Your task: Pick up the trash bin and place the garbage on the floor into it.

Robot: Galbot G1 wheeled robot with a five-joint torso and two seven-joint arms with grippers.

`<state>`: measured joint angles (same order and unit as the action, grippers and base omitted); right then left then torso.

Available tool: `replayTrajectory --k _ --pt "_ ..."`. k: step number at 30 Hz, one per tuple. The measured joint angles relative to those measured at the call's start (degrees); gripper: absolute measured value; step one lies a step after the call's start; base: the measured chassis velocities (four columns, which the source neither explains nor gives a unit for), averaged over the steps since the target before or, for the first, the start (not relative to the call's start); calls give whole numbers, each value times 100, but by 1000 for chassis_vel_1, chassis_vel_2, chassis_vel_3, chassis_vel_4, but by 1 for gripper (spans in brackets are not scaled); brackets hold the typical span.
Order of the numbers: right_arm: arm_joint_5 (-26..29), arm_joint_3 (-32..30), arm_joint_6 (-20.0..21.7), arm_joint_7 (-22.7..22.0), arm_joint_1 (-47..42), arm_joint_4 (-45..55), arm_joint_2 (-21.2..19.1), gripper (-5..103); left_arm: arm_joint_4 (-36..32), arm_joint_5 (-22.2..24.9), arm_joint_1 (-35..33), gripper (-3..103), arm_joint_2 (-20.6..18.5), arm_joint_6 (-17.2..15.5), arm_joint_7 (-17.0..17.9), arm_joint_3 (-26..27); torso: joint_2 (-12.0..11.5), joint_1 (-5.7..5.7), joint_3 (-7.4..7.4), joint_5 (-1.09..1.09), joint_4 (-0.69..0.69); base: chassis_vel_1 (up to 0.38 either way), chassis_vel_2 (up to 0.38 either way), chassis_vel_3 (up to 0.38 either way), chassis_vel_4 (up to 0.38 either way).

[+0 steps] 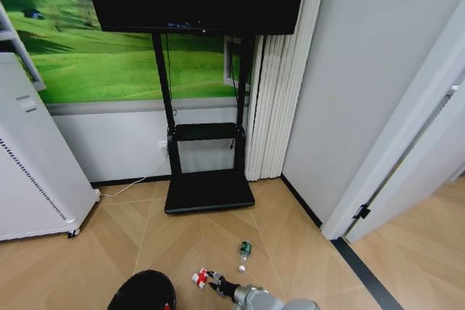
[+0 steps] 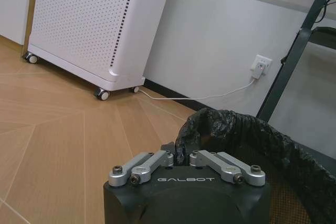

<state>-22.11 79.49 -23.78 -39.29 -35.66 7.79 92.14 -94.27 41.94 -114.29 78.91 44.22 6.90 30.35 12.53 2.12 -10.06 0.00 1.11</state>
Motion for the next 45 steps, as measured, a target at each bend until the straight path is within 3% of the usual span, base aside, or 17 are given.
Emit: replayTrajectory --k 18,45 --pt "431 534 95 131 131 80 0 63 1 65 -13 8 -14 64 -50 2 0 0 0 0 0 0 0 0 0" --pt "517 791 135 161 219 245 0 60 104 74 29 8 46 125 -132 -31 0 0 0 0 0 0 0 0 0"
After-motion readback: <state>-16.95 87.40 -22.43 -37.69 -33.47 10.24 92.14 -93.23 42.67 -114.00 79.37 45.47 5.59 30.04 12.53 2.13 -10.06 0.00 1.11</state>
